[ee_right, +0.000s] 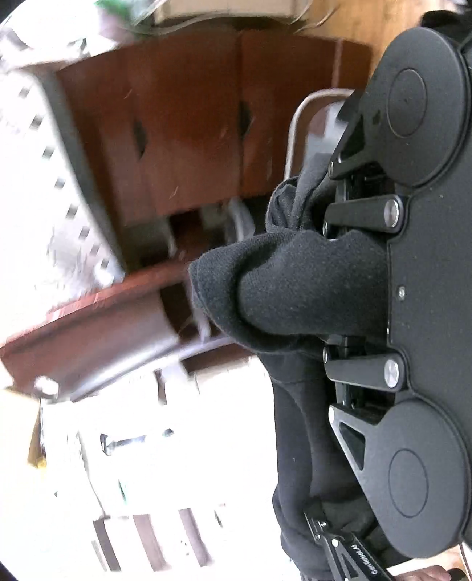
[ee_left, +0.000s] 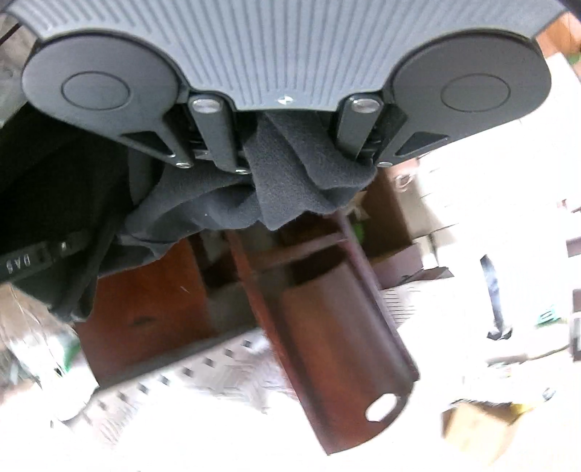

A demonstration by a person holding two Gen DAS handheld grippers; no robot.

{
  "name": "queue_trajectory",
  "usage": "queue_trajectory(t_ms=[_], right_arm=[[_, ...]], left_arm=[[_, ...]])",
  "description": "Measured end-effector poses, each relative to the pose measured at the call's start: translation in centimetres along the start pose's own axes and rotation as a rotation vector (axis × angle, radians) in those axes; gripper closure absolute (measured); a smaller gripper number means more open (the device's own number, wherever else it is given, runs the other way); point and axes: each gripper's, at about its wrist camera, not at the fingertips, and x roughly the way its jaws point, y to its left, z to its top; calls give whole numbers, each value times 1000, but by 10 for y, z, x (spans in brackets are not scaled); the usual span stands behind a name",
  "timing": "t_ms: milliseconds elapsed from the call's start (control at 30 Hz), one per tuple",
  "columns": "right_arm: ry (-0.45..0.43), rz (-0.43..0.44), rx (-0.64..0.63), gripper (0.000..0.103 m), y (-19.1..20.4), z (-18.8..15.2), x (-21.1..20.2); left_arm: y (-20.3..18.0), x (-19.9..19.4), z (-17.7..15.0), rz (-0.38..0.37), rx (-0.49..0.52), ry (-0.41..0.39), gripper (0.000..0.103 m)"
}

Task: Fold clothes
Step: 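Lift the black garment with both grippers and carry it onto the open blanket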

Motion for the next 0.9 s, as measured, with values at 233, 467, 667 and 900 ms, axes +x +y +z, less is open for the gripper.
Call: queue_trajectory(t_ms=[233, 467, 667, 900], right_arm=[[70, 261, -142, 65, 61, 27, -4], [230, 519, -204, 65, 131, 36, 18], [92, 646, -390, 66, 223, 45, 6], [197, 978, -365, 25, 298, 6, 32]], left_arm=[[61, -78, 3, 127, -127, 16, 91], [127, -169, -18, 309, -216, 81, 91], [159, -247, -18, 498, -255, -40, 91], [177, -314, -53, 830, -496, -97, 90]])
